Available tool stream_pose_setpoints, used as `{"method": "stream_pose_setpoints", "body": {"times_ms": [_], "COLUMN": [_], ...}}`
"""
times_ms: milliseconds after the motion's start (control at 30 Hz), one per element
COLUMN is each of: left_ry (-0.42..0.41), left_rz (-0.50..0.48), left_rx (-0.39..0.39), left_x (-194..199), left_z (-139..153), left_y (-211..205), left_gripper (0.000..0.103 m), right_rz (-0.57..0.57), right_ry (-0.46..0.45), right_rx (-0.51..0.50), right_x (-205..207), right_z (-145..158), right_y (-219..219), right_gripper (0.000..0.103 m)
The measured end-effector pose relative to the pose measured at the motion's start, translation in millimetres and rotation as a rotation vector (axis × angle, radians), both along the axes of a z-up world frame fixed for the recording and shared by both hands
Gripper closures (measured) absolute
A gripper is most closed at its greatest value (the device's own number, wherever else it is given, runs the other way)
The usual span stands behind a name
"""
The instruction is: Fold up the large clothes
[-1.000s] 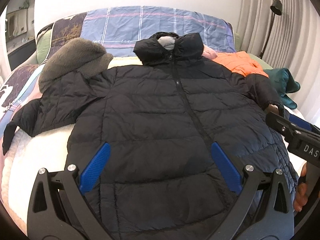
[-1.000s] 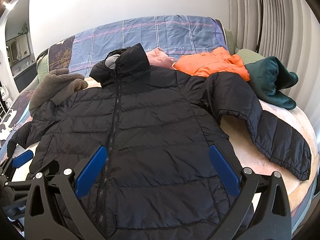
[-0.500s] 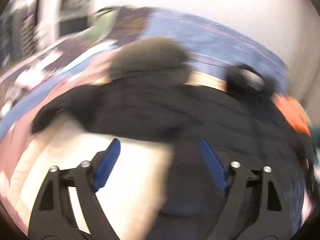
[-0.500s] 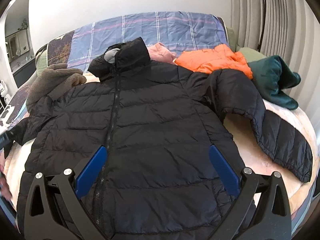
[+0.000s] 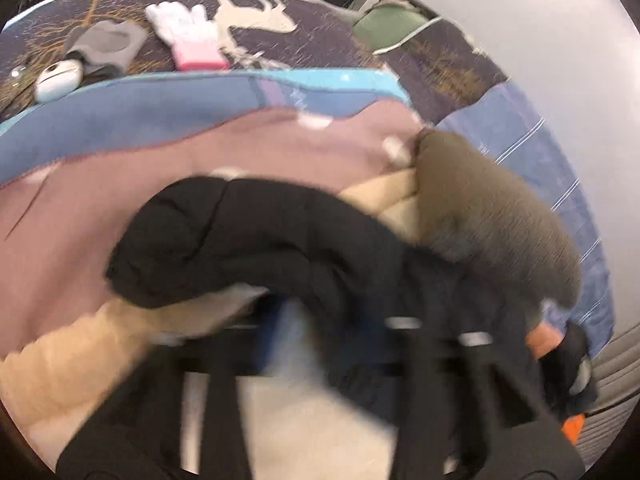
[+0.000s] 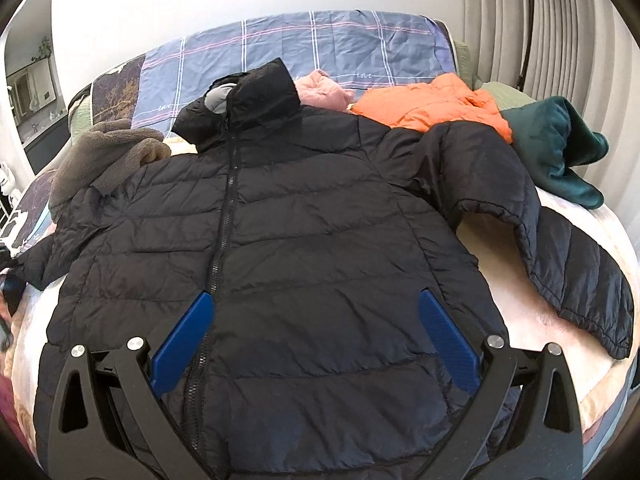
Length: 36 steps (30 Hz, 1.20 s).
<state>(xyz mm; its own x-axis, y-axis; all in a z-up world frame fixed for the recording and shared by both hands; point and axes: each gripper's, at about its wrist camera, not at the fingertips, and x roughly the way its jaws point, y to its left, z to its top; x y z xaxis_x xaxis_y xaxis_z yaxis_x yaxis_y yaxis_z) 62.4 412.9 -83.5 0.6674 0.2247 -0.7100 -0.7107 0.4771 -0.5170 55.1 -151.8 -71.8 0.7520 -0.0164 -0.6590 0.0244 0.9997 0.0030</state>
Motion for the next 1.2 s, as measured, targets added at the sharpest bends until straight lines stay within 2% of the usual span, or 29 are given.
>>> {"method": "stream_pose_setpoints", "body": {"times_ms": [33,100,133,200,233,300,333,400,433,467,533,600,667,767,867,933,1100,1200], "left_ry": [-0.02,-0.04,-0.062,-0.119,-0.154,-0.174,-0.177,-0.18,-0.173,-0.154,-0.107,-0.026,0.031,0.045,0.02,0.026,0.145,0.192], "left_rz": [-0.01,-0.059,-0.118,-0.254,-0.36,-0.517,-0.574,-0.737,-0.83,-0.922,-1.049,-1.187,-1.246,-1.248,-1.154,-1.078,-0.868,-0.797], "left_rx": [0.025,0.16,0.261,0.409,0.498,0.62,0.656,0.722,0.739,0.755,0.802,0.86,0.883,0.865,0.792,0.781,0.799,0.777], "left_x": [6.6,20.7,30.2,47.4,56.6,69.8,76.4,85.4,89.0,92.1,89.0,82.3,78.4,64.0,54.7,44.4,37.1,44.0], "left_z": [13.6,44.4,65.7,99.6,118.5,133.0,133.8,125.2,115.0,102.2,78.0,48.8,29.9,28.4,44.0,49.0,31.3,26.8], "left_y": [-6.0,-29.1,-52.9,-102.0,-146.1,-214.8,-238.6,-301.2,-330.8,-357.0,-394.0,-424.0,-428.3,-408.1,-369.6,-341.9,-282.5,-258.0], "left_gripper": [0.095,0.098,0.098,0.098,0.098,0.098,0.098,0.089,0.079,0.063,0.044,0.041,0.036,0.03,0.023,0.021,0.019,0.019], "right_rz": [-0.004,-0.018,-0.023,-0.031,-0.034,-0.041,-0.048,-0.064,-0.075,-0.082,-0.099,-0.121,-0.123,-0.067,0.056,0.135,0.317,0.464], "right_ry": [0.002,0.005,0.005,0.008,0.008,0.009,0.008,0.011,0.013,0.015,0.017,0.015,0.016,0.03,0.041,0.045,-0.016,-0.027], "right_rx": [0.002,0.014,0.022,0.04,0.047,0.048,0.048,0.048,0.046,0.041,0.025,0.006,0.002,0.017,0.022,0.009,-0.069,-0.165], "right_x": [0.8,2.8,3.9,5.3,5.8,5.4,4.5,2.6,0.8,-0.1,-2.1,-3.5,-2.4,5.7,19.5,30.7,48.5,61.7], "right_z": [-0.5,-1.5,-1.7,-1.9,-1.9,-2.1,-2.1,-1.7,-1.4,-1.4,-0.5,0.8,1.3,2.8,6.2,8.9,16.5,9.1], "right_y": [-2.1,-7.6,-9.6,-14.0,-16.4,-19.6,-22.9,-28.2,-33.3,-36.9,-45.5,-54.9,-60.0,-54.1,-31.9,-10.9,59.2,113.8], "right_gripper": [0.001,0.001,0.001,0.001,0.001,0.001,0.001,0.001,0.001,0.001,0.001,0.001,0.001,0.001,0.001,0.001,0.001,0.001]}}
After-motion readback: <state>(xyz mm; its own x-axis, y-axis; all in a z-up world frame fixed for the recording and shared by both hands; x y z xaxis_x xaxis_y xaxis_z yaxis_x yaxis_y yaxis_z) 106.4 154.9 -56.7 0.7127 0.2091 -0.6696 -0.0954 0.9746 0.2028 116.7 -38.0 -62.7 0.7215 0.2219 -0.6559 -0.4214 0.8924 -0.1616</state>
